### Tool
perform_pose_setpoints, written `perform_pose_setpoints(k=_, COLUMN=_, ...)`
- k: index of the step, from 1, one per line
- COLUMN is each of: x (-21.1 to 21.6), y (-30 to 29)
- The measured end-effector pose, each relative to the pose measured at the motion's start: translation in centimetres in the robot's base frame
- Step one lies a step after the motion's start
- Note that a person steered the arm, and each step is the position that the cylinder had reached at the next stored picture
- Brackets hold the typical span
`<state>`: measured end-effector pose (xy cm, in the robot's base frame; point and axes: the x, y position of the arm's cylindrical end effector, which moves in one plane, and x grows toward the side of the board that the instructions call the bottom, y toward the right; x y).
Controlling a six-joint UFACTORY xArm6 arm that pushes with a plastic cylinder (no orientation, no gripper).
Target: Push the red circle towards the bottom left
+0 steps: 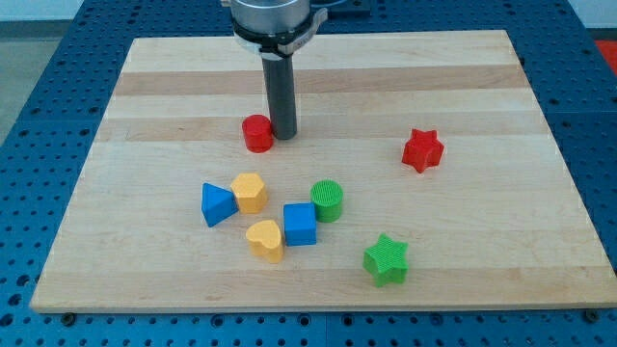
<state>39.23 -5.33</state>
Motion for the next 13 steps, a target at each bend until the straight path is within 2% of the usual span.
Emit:
perform_pose_setpoints(k=3, x=-0.4, y=-8.9)
perform_pose_setpoints(k=4, x=1.5, y=-10.3)
perform_pose_setpoints(k=6, x=2.2, y=-14.0)
perform_pose_setpoints(k=8, x=4.8, y=-14.1)
perform_pose_setpoints(k=10, x=4.8, y=-10.3)
perform_pose_setpoints(k=13, x=6.3, y=-12.6)
